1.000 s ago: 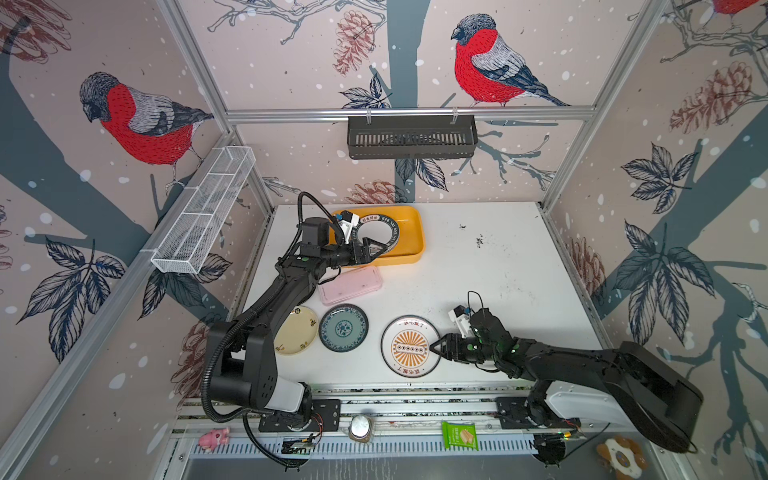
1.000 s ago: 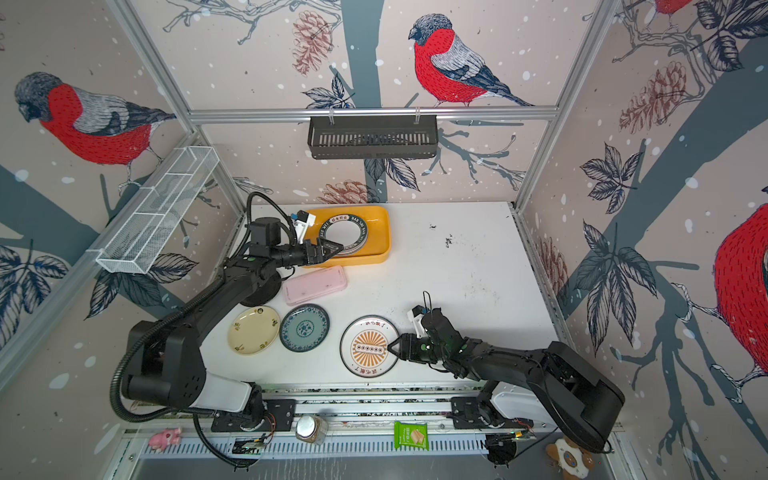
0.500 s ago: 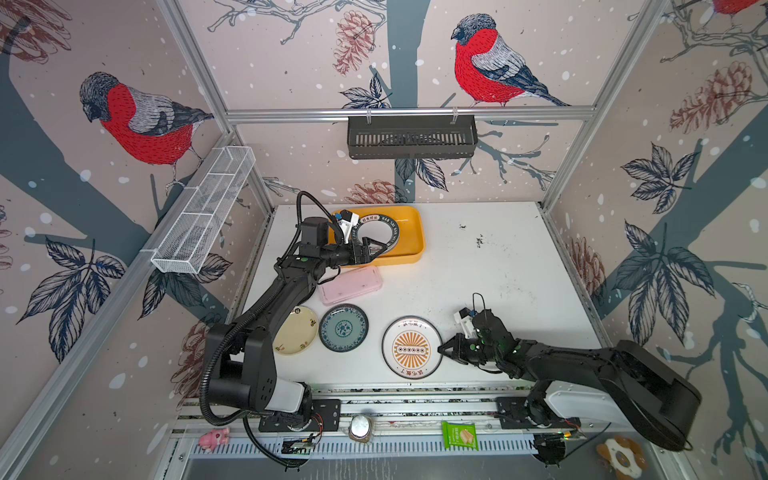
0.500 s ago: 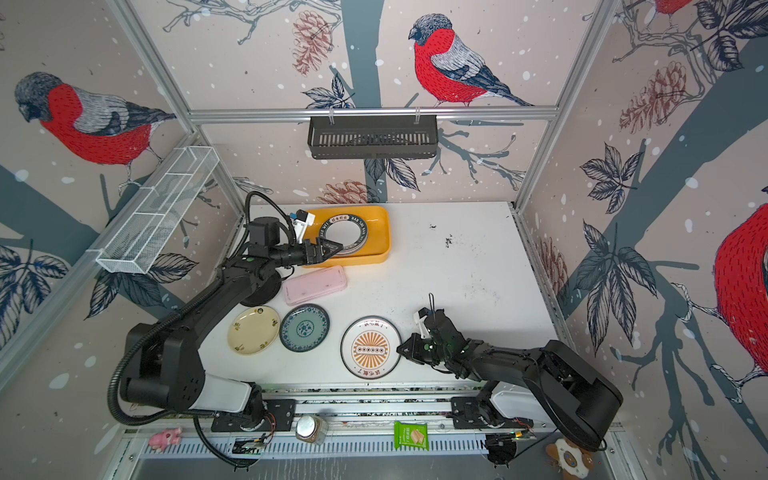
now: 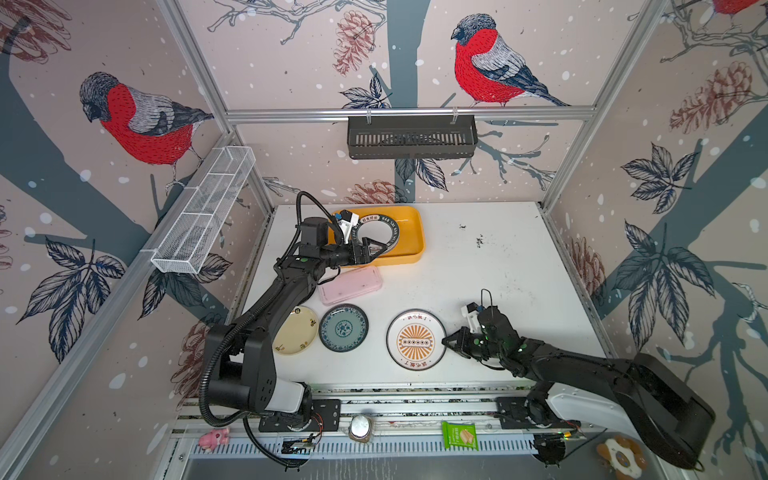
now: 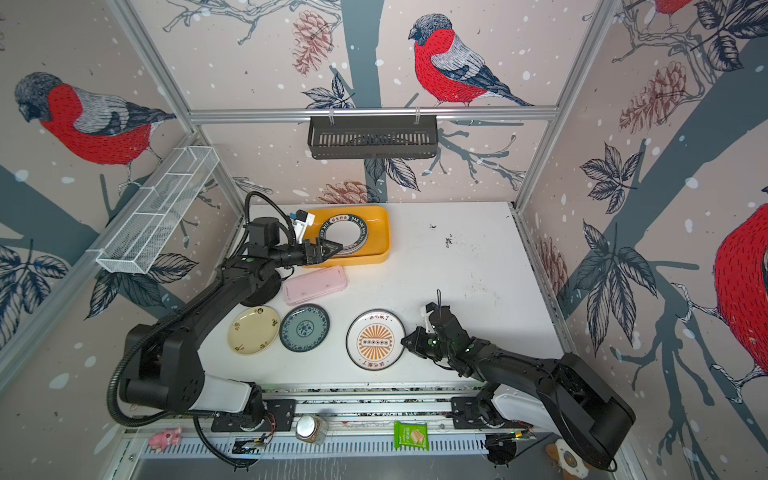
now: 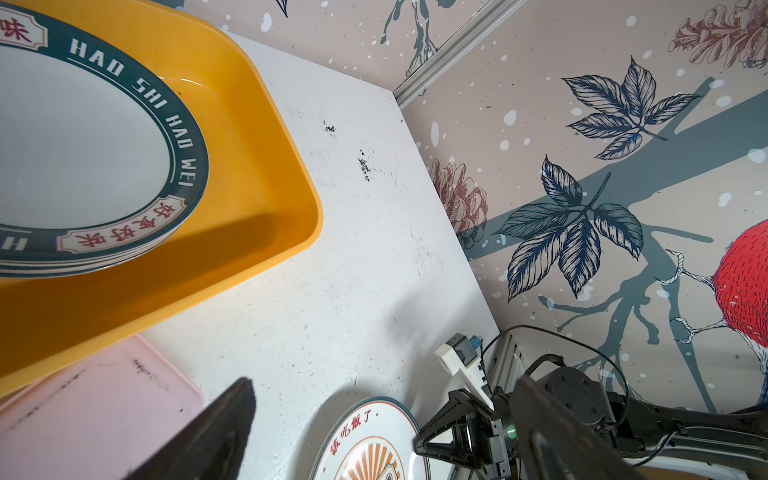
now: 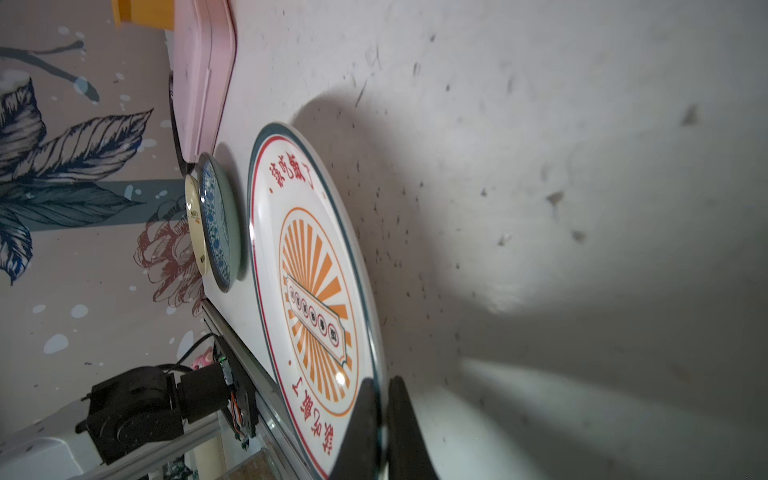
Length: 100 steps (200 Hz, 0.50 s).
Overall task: Place the plates into the plastic bin on the countertop
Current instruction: 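Lift the sunburst plate upright with the right gripper toward the left gripper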
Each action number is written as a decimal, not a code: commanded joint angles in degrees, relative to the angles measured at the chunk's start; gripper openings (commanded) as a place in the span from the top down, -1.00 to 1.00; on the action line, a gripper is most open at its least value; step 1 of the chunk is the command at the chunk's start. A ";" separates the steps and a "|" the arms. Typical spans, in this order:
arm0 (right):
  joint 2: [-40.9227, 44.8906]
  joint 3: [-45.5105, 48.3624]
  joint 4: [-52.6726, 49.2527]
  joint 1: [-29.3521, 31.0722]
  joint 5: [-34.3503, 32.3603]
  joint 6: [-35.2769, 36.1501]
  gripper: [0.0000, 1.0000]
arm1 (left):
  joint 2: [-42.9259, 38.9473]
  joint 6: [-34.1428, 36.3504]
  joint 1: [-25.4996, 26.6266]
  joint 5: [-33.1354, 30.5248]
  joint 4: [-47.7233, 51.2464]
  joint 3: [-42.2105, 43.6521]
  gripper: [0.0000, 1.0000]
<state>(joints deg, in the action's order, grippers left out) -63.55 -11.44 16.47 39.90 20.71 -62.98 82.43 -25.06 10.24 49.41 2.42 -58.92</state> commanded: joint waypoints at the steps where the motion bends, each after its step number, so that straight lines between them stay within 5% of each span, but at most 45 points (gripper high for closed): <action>1: 2.03 -0.85 -0.07 -1.32 -4.38 -2.11 0.97 | -0.08 0.36 -0.06 0.54 -1.72 0.03 -0.92; 100: 7.69 -11.34 0.00 -5.13 -15.02 2.59 0.98 | 2.19 -0.50 -0.10 1.86 -1.93 0.03 -0.90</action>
<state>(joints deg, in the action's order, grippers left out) -56.42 -22.04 12.58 35.09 9.85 -61.65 83.85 -25.10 10.24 49.47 2.42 -58.92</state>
